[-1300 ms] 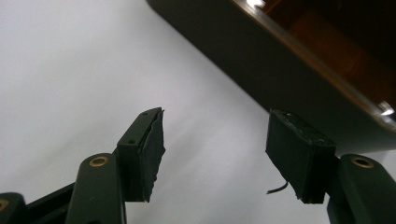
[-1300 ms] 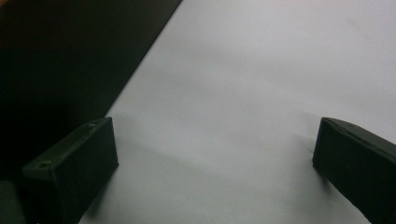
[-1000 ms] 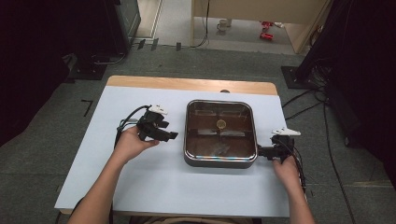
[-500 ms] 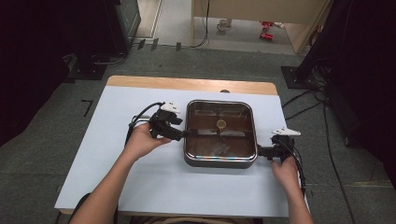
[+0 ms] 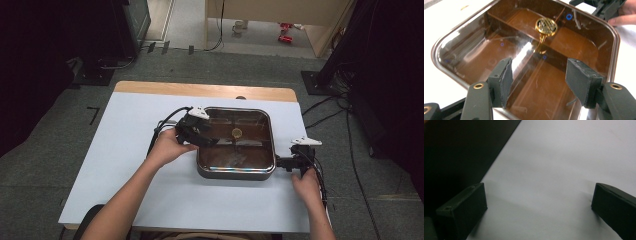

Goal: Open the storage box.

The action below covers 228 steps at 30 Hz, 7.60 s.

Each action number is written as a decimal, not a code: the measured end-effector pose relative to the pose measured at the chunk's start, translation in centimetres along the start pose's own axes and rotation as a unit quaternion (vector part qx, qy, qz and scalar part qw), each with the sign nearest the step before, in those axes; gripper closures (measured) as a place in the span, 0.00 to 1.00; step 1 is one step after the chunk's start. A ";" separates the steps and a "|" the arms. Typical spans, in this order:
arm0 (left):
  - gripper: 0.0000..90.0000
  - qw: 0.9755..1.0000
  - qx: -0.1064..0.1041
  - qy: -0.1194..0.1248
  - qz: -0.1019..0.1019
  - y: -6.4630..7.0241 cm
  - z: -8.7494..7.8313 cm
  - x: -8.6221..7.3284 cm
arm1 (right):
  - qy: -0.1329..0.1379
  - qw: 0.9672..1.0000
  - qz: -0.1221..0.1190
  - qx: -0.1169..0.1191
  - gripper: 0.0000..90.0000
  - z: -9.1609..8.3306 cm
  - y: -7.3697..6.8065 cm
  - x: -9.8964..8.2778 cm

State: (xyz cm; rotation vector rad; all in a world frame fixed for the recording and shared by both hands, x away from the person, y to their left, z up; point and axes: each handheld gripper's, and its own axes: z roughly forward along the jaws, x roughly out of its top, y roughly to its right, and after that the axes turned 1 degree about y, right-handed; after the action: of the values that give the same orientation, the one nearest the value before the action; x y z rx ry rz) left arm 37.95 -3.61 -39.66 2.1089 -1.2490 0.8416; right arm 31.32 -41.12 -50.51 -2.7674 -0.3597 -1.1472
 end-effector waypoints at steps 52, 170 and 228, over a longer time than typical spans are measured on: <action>0.66 0.997 0.023 0.051 0.043 1.7 4.8 3.0 | 0.000 1.000 0.001 0.000 0.00 0.0 0.0 0.0; 0.42 0.965 0.190 0.086 -0.159 -10.3 -12.4 -8.9 | -0.001 1.000 0.000 0.000 0.00 0.0 0.0 0.0; 0.33 0.991 0.095 -0.036 -0.085 -4.6 -0.9 -11.8 | -0.001 1.000 0.000 0.000 0.00 0.0 0.0 0.0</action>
State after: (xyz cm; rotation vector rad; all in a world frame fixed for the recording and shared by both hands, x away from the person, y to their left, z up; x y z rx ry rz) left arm 37.44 5.59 -48.43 2.3775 -1.0424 0.8423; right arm 31.35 -41.11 -50.51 -2.7682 -0.3598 -1.1447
